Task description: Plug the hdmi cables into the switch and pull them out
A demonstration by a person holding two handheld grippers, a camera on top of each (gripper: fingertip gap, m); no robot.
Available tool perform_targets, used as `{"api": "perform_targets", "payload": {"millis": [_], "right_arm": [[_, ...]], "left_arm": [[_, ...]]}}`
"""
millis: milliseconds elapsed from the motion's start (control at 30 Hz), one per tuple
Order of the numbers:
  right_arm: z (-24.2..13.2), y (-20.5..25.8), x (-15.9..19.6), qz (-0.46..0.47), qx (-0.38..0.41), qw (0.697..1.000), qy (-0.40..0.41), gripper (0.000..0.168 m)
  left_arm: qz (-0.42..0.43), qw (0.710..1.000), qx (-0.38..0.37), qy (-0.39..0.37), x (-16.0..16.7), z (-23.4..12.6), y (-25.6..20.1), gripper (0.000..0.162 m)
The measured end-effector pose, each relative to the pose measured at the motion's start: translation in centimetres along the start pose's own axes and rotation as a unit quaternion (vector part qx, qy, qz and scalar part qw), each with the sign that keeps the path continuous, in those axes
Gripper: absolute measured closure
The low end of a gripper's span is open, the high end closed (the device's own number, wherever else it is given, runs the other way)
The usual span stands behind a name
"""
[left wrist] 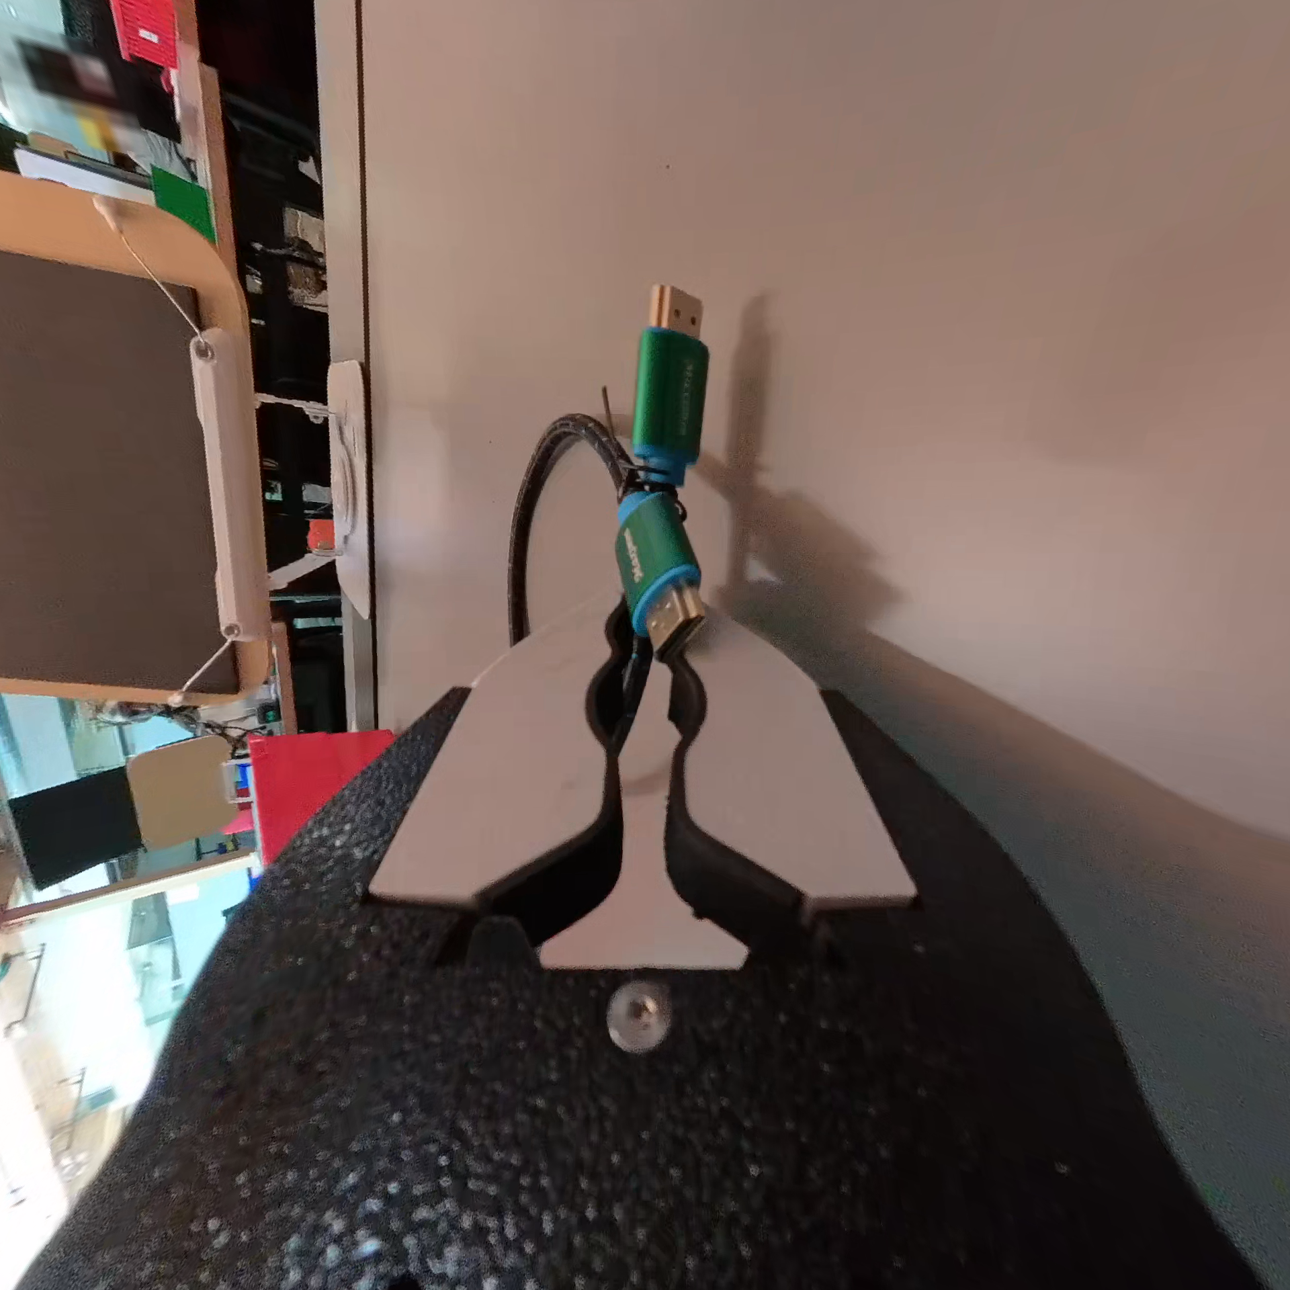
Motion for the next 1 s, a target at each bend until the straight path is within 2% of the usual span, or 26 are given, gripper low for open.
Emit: {"api": "perform_targets", "payload": {"millis": [133,300,667,833,1000], "right_arm": [[-0.1,-0.1,-0.2,-0.002,0.004,1.0,-0.003,0.095],[-0.1,-0.1,-0.1,-0.002,0.002,1.0,0.0,0.095],[-0.1,-0.1,-0.1,0.001,0.003,1.0,-0.001,0.095],[-0.1,-0.1,-0.1,-0.002,0.004,1.0,0.0,0.095],[-0.1,-0.1,-0.2,-0.002,0.004,1.0,-0.004,0.095]], "left_arm": [[0.017,1.0,0.002,-0.009,-0.6,0.5,-0.2,0.148],[-0.055,0.996,0.053,-0.05,-2.1,0.8,-1.5,0.145],[-0.159,0.98,0.072,-0.091,-4.8,2.1,-2.2,0.148],[-0.15,0.981,0.071,-0.096,-5.1,2.5,-2.1,0.143],[-0.062,0.991,0.055,-0.104,-5.0,2.2,-1.0,0.137]]}}
Point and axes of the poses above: each gripper's, where its closed fingertips meet, z out along the fingers, x out of its underside, y = z × x across the jaws, the point moved 1 cm from there along -z, back along the fingers, and after that the axes turned 15 degrees about -y, right-handed, at the moved point
